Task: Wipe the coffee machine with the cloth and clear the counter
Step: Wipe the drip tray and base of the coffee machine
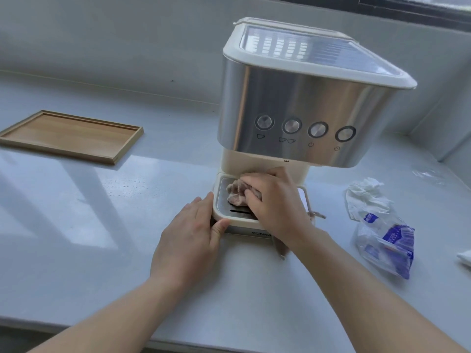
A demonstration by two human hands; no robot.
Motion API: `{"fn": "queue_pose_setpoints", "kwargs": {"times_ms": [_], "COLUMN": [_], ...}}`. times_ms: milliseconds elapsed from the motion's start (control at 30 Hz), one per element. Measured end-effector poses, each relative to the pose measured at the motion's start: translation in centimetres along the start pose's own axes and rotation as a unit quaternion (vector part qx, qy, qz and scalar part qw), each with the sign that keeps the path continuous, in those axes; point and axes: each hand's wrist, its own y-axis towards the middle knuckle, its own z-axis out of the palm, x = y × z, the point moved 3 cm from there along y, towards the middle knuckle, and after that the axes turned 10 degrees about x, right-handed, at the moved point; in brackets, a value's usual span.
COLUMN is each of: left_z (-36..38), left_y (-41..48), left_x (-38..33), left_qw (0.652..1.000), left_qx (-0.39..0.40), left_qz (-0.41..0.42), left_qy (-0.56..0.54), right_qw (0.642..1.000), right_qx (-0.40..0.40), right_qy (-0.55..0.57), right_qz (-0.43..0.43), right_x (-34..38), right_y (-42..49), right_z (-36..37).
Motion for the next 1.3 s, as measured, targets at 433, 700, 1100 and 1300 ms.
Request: {"fn": "queue_pose_setpoints", "kwargs": {"times_ms": [433,700,1100,1300], "left_z": [-0.3,-0.5,-0.4,-0.4], "left_y": [-0.2,-0.2,-0.3,-0.2], "left_x": [-0.3,-0.4,-0.1,-0.2], "left_qw": [1.0,1.0,0.998,0.998], "left_qx": [-0.003,-0.011,-0.033,-0.038], "left_qz": [0.005,0.012,0.041,0.049], "left_qy": [0.002,-0.008,-0.028,-0.031], "right_qw": [0.998,0.992,0.998,0.984], "right_qx": [0.037,-0.082,-0.007,-0.081], "right_qy": [0.047,0.028,-0.059,0.128], "right_qz": [0.003,0.087,0.0,0.097], "right_x": [0.1,-4.9,-2.5,-5.0], "right_y": [-0.2,-2.8,0.4,-2.2], "right_z": [-0.3,-3.1,-1.8,-4.1]}}
